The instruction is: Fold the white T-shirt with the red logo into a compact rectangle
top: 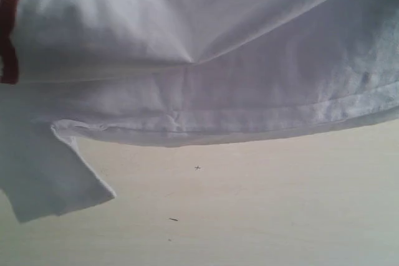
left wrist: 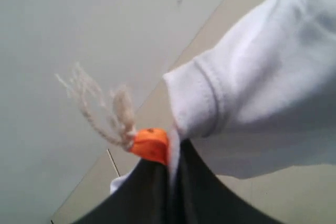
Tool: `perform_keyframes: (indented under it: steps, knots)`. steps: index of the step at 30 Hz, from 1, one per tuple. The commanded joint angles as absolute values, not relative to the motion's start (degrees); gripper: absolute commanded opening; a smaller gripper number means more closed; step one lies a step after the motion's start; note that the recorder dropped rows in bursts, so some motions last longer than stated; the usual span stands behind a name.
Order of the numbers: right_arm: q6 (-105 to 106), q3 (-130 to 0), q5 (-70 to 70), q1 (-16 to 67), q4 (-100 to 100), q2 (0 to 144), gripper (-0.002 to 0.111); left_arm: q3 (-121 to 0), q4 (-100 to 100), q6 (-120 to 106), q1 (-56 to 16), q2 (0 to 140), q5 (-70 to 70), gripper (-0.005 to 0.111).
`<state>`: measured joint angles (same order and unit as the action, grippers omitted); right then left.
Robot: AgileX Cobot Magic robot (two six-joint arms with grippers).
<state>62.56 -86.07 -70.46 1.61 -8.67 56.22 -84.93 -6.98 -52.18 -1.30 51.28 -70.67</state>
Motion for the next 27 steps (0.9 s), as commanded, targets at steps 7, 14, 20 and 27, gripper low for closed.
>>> perform_keyframes:
  steps: [7, 14, 20, 27]
  knots:
    - [59.2, -82.0, -70.0, 1.4, -11.1, 52.5, 0.0, -80.4, -4.0, -39.6, -6.8, 42.8, -70.0, 0.0]
    - [55.8, -77.9, -70.0, 1.4, -12.8, 46.9, 0.0, -73.5, -2.3, -38.5, -11.0, 35.3, -70.0, 0.0]
    - [56.6, -66.6, -70.0, 1.4, -12.6, 41.9, 0.0, -71.1, 1.9, -36.0, -15.9, 30.9, -70.0, 0.0]
    - [56.4, -60.0, -70.0, 1.4, -13.1, 40.4, 0.0, -68.6, 4.2, -35.7, -18.1, 30.7, -70.0, 0.0]
